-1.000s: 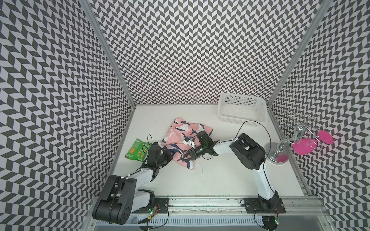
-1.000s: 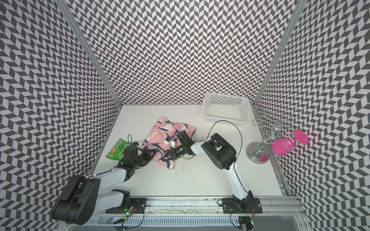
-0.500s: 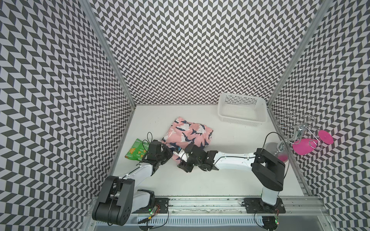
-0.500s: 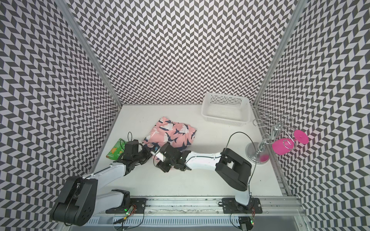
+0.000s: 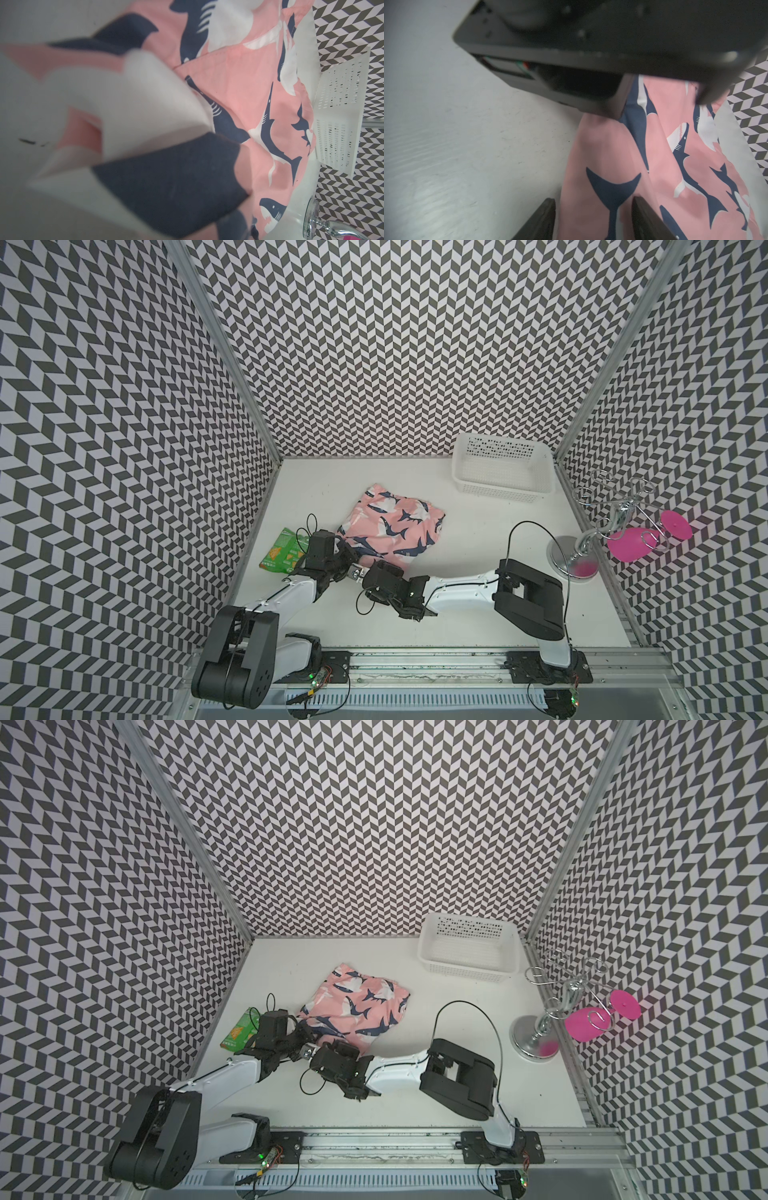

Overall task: Roll up the shorts
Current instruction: Roll the shorts at the center of the board.

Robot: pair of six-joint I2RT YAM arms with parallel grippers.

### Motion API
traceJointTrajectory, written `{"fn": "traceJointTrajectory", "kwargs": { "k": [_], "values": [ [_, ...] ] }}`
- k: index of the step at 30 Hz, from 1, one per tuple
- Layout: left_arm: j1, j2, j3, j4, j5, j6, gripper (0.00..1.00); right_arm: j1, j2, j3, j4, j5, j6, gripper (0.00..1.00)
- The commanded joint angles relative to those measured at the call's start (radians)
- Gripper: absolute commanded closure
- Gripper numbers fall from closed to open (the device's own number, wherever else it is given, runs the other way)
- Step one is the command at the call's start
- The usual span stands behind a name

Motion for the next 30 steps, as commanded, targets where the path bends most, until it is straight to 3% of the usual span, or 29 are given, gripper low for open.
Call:
{"fn": "traceJointTrajectory", "kwargs": {
  "k": [1,3,4,5,6,8,10,12,18,25,30],
  "values": [
    [0.001,-0.014,0.025,-0.015,0.036,-0.004,1.00,0.001,0.043,0.010,0.069,0.043,-0.034,0.56],
    [0.005,-0.008,0.033,-0.020,0.036,0.008,1.00,-0.008,0.053,0.032,0.029,-0.016,-0.014,0.90],
    [0.007,-0.007,0.036,-0.019,0.038,0.015,1.00,-0.020,0.054,0.049,-0.007,-0.079,0.006,0.99],
    [0.013,-0.007,0.039,-0.018,0.041,0.023,1.00,-0.034,0.051,0.061,-0.036,-0.150,0.027,1.00],
    [0.022,-0.009,0.040,-0.014,0.044,0.027,0.91,-0.049,0.046,0.068,-0.057,-0.220,0.042,1.00],
    [0.054,-0.029,0.039,-0.008,0.059,0.034,0.56,-0.094,0.035,0.081,-0.103,-0.364,0.089,1.00],
    [0.092,-0.069,0.039,-0.016,0.060,0.042,0.36,-0.142,0.031,0.101,-0.148,-0.500,0.136,1.00],
    [0.125,-0.128,0.050,-0.058,0.033,0.057,0.26,-0.197,0.036,0.120,-0.185,-0.653,0.182,1.00],
    [0.184,-0.288,0.065,-0.172,-0.028,0.093,0.20,-0.337,0.073,0.145,-0.191,-1.054,0.347,1.00],
    [0.185,-0.330,-0.003,-0.201,-0.003,0.091,0.20,-0.439,0.122,0.107,-0.070,-1.320,0.550,1.00],
    [0.175,-0.324,-0.099,-0.072,0.062,0.052,0.17,-0.477,0.150,0.095,-0.018,-1.384,0.632,1.00]
  ]
}}
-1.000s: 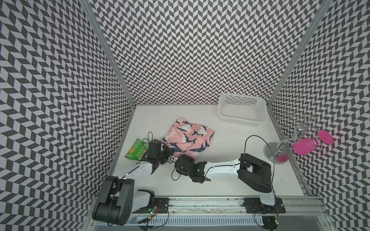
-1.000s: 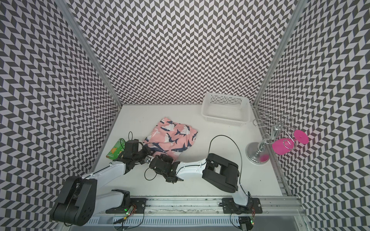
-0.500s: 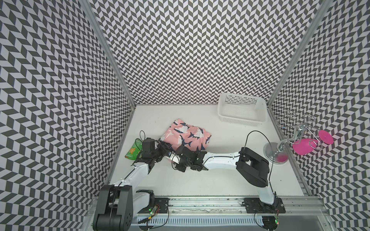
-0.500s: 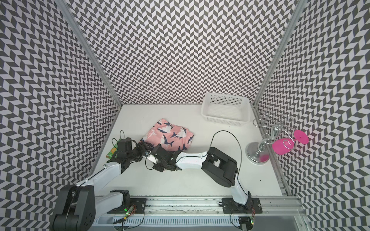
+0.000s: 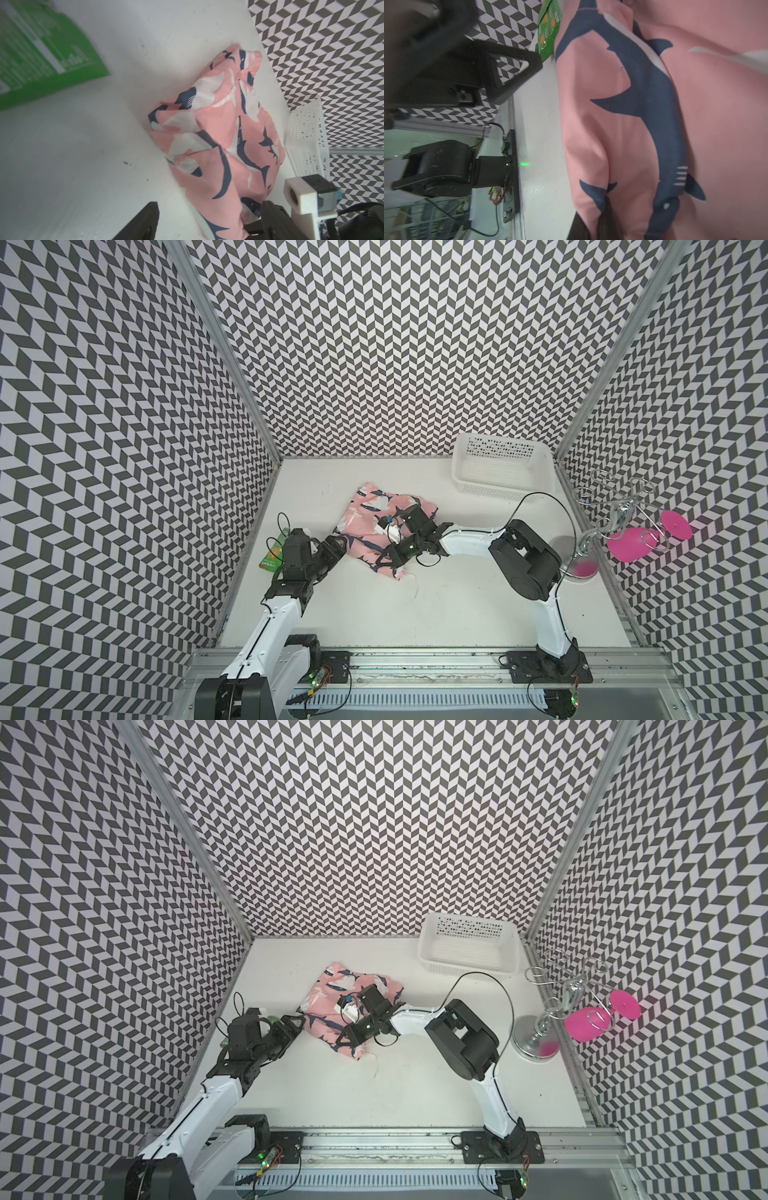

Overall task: Roll up the shorts
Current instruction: Roll the shorts at the center of the board.

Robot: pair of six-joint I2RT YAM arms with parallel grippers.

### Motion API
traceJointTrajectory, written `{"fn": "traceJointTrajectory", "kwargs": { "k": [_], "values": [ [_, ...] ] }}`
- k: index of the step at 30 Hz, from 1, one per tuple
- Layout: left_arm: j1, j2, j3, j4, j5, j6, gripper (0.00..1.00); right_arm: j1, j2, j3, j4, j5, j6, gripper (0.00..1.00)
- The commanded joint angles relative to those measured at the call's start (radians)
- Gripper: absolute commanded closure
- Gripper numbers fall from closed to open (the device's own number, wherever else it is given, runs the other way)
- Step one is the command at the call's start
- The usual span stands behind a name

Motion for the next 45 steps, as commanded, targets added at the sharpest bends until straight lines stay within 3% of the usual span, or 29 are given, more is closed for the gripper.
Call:
{"fn": "traceJointTrajectory", "kwargs": {
  "k": [1,8,13,27,31,33,35,38,42,45],
  "values": [
    [-0.010,0.004,-0.066,0.123,0.066,-0.032,0.17,-0.016,0.042,-0.023,0.049,-0.111,0.106,1.00],
    [-0.065,0.050,-0.127,0.405,0.022,-0.088,0.14,-0.055,0.063,-0.076,0.173,-0.166,0.220,1.00],
    [-0.099,0.195,-0.090,0.516,-0.009,-0.087,0.14,-0.065,0.074,-0.093,0.219,-0.186,0.259,1.00],
    [-0.159,0.472,-0.005,0.592,-0.116,-0.094,0.19,-0.096,0.099,-0.141,0.386,-0.250,0.404,1.00],
    [-0.164,0.543,0.036,0.603,-0.096,-0.094,0.37,-0.097,0.100,-0.151,0.397,-0.260,0.407,1.00],
    [-0.169,0.559,0.052,0.606,-0.098,-0.093,0.50,-0.097,0.101,-0.152,0.397,-0.267,0.406,1.00],
    [-0.174,0.570,0.071,0.593,-0.101,-0.090,0.74,-0.100,0.104,-0.152,0.394,-0.266,0.403,1.00],
    [-0.177,0.583,0.117,0.534,-0.101,-0.068,0.98,-0.106,0.095,-0.149,0.367,-0.249,0.378,0.97],
    [-0.177,0.591,0.177,0.419,-0.099,-0.035,1.00,-0.110,0.013,-0.118,0.177,-0.112,0.213,0.70],
    [-0.179,0.605,0.223,0.314,-0.087,-0.013,1.00,-0.096,-0.084,-0.092,-0.008,0.098,0.042,0.60]
  ]
}}
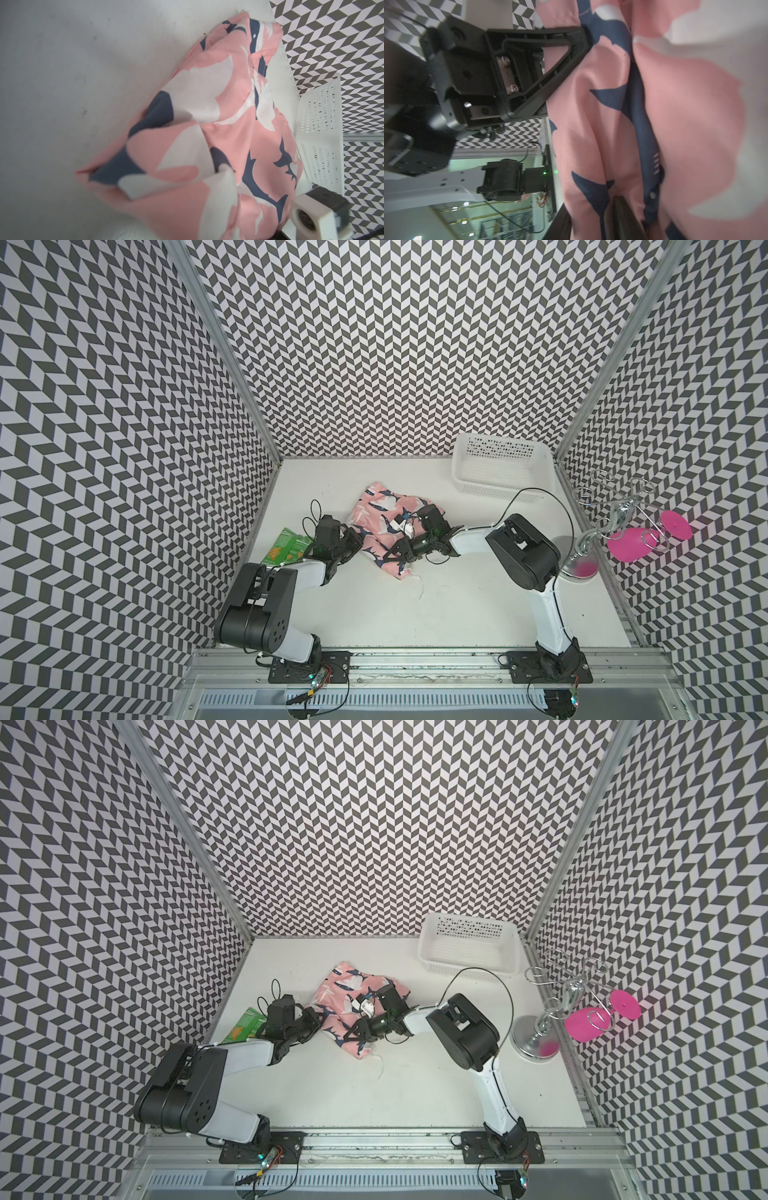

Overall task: Roll up the shorts
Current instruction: Roll the shorts at the center of the board.

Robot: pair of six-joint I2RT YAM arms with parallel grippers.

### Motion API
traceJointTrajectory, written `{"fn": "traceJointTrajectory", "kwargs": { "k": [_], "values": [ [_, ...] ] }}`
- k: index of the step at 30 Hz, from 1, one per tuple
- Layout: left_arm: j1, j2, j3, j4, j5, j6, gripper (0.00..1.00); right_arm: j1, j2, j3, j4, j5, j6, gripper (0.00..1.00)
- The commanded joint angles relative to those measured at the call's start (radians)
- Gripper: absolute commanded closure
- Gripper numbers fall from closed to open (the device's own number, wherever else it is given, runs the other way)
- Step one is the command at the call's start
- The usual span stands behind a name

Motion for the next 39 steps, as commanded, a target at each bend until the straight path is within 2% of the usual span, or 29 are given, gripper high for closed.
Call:
{"fn": "traceJointTrajectory", "kwargs": {
  "k": [1,4,8,13,17,24,25,30,31,33,34,35,37,38,39],
  "values": [
    [0.005,0.018,0.063,-0.135,-0.007,0.048,1.00,0.016,-0.123,0.027,-0.256,0.282,-0.236,0.58],
    [0.005,0.033,0.084,-0.207,0.012,0.060,1.00,0.060,-0.213,0.027,-0.344,0.501,-0.353,0.53],
    [0.005,0.050,0.108,-0.279,0.048,0.058,1.00,0.195,-0.303,0.003,-0.364,0.800,-0.499,0.49],
    [0.005,0.040,0.141,-0.355,0.077,0.071,1.00,0.368,-0.351,-0.070,-0.246,1.035,-0.647,0.39],
    [0.003,0.027,0.158,-0.399,0.082,0.087,1.00,0.467,-0.309,-0.074,-0.167,1.201,-0.749,0.32],
    [0.003,-0.006,0.153,-0.417,0.101,0.093,1.00,0.521,-0.195,-0.041,-0.089,1.437,-0.848,0.31],
    [0.003,-0.009,0.152,-0.421,0.102,0.095,1.00,0.525,-0.184,-0.044,-0.077,1.459,-0.859,0.28],
    [0.003,-0.027,0.146,-0.428,0.113,0.099,1.00,0.528,-0.125,-0.037,-0.056,1.515,-0.898,0.28],
    [0.004,-0.029,0.145,-0.427,0.115,0.099,1.00,0.527,-0.114,-0.035,-0.053,1.516,-0.903,0.30],
    [0.003,-0.029,0.145,-0.422,0.119,0.098,1.00,0.527,-0.099,-0.031,-0.055,1.499,-0.912,0.39],
    [0.003,-0.026,0.146,-0.422,0.121,0.099,1.00,0.527,-0.089,-0.028,-0.056,1.490,-0.909,0.53],
    [0.003,-0.023,0.149,-0.421,0.122,0.098,1.00,0.526,-0.081,-0.019,-0.079,1.460,-0.908,0.72],
    [0.004,-0.016,0.154,-0.410,0.128,0.098,1.00,0.521,-0.071,0.005,-0.131,1.398,-0.886,0.96],
    [0.005,-0.017,0.153,-0.403,0.129,0.098,0.97,0.514,-0.069,0.017,-0.165,1.346,-0.867,1.00],
    [0.007,-0.020,0.155,-0.399,0.128,0.098,0.85,0.506,-0.069,0.029,-0.193,1.308,-0.847,1.00]
  ]
}}
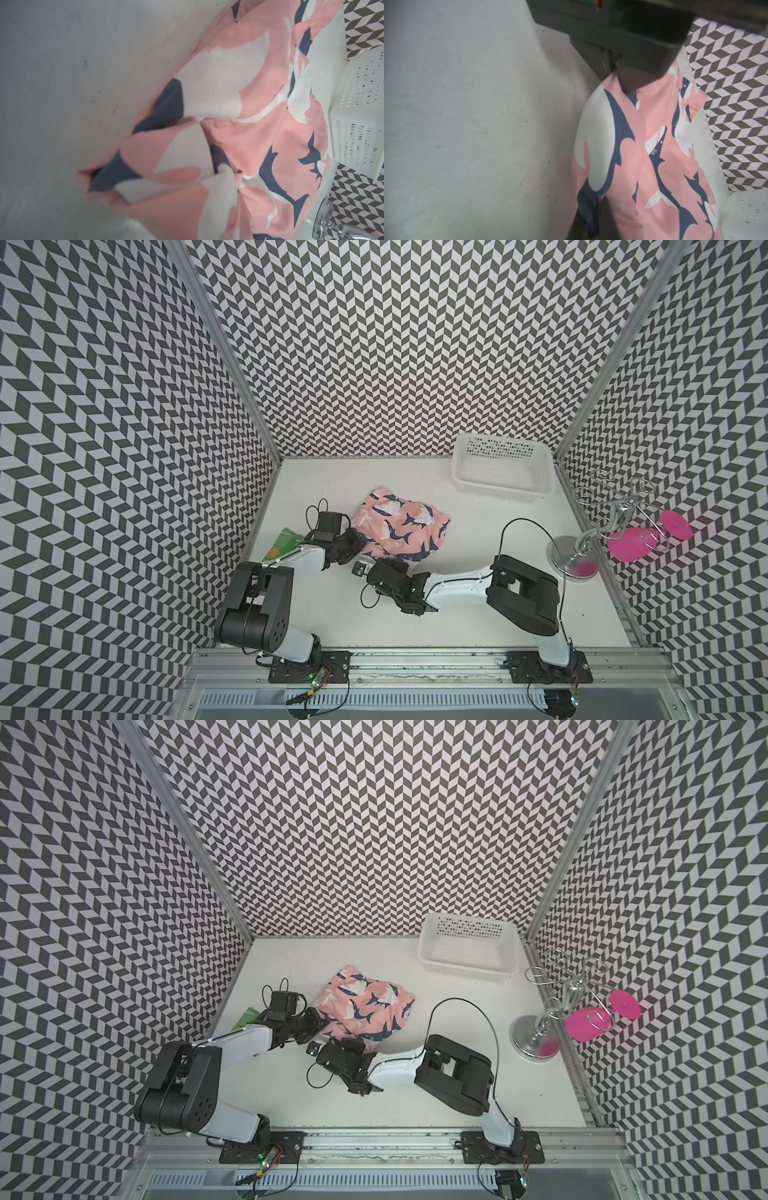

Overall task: Roll up the shorts
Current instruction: Roll the shorts at the center of the board.

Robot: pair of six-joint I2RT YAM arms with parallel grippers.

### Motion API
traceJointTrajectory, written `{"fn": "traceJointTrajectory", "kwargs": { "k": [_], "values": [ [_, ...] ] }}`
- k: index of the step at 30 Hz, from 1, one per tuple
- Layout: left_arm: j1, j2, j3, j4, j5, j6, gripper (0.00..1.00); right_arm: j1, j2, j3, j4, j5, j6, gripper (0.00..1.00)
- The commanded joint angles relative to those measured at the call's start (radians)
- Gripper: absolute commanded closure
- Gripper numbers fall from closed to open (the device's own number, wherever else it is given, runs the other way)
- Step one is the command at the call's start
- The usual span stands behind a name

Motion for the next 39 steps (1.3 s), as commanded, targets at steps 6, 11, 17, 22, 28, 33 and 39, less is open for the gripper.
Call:
{"fn": "traceJointTrajectory", "kwargs": {
  "k": [6,11,17,22,28,33,39],
  "values": [
    [0.058,-0.127,0.002,-0.017,-0.020,0.016,0.28,-0.107,0.025,0.125,-0.245,-0.486,0.195,1.00],
    [0.161,-0.235,-0.017,-0.102,-0.076,0.041,0.22,-0.195,0.037,0.150,-0.298,-0.745,0.299,1.00],
    [0.167,-0.312,-0.103,-0.075,-0.038,0.030,0.20,-0.319,0.050,0.129,-0.233,-1.154,0.480,1.00],
    [0.120,-0.350,-0.190,0.047,0.006,-0.008,0.19,-0.416,0.041,0.018,0.009,-1.424,0.718,1.00],
    [0.022,-0.330,-0.245,0.254,0.003,-0.063,0.18,-0.473,0.071,-0.053,0.180,-1.528,0.897,1.00],
    [-0.021,-0.280,-0.284,0.387,-0.023,-0.089,0.17,-0.508,0.092,-0.123,0.376,-1.579,1.056,1.00],
    [-0.075,-0.144,-0.251,0.390,-0.046,-0.088,0.18,-0.533,0.105,-0.169,0.506,-1.592,1.173,1.00]
  ]
}}
